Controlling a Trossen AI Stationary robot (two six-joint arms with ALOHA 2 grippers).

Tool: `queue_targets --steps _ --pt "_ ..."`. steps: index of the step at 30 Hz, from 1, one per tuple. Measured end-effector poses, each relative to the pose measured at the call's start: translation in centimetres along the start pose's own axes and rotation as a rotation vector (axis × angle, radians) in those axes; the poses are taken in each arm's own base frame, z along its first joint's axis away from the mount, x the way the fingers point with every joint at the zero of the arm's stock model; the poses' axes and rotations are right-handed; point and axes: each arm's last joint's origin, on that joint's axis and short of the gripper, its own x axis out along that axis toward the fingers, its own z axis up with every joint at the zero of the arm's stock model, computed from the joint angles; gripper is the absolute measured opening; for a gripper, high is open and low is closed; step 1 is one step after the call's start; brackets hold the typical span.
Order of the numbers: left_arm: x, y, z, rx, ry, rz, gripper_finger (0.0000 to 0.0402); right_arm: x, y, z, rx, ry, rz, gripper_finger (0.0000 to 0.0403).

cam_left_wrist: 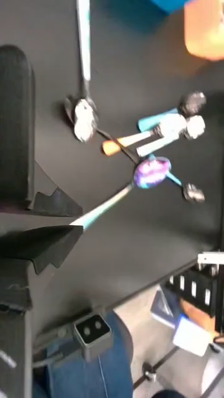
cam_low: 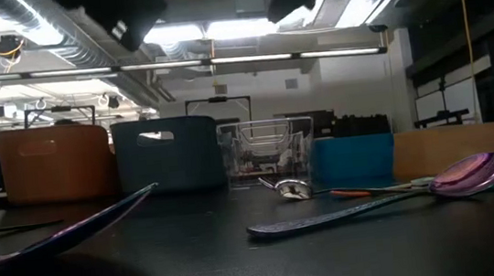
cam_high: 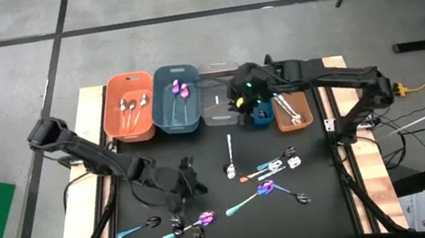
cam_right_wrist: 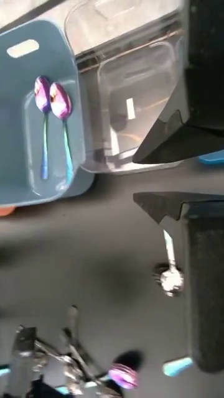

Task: Sort silverware by color (type)
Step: Put the black spoon into the transparent bin

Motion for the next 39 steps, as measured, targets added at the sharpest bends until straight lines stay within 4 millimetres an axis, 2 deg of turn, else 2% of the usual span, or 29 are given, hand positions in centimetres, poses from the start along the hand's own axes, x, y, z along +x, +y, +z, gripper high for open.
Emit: queue_targets --steps 8,12,19,24,29,34,39 --pt "1.7 -1.8 1.1 0.054 0.192 0.028 0.0024 -4.1 3.6 -1.9 -0.054 0.019 -0.076 0.0072" --pt "2.6 -2.6 0.4 0.084 0.267 0.03 0.0024 -4.9 5.4 -4.8 -0.069 0.011 -0.076 0.0072" --pt "3.6 -3.5 -1.1 0.076 0.332 0.033 0.0024 -3.7 7.4 -11.6 0.071 -0.098 -0.026 0.0072" --pt "3.9 -3.5 -1.5 -0.031 0.372 0.013 0.0024 -1.7 8.6 -15.1 0.156 -0.177 0.061 0.0072" --pt "3.9 -3.6 -1.5 -0.078 0.378 0.008 0.0044 0.3 9.4 -17.1 0.169 -0.232 0.113 0.0072" --pt "3.8 -3.5 -1.7 -0.075 0.402 0.016 0.0076 1.2 9.6 -17.6 0.189 -0.299 0.143 0.0072" --pt "3.5 -3.3 -3.0 -0.03 0.484 0.032 0.0084 1.6 9.7 -17.7 0.202 -0.368 0.172 0.0072"
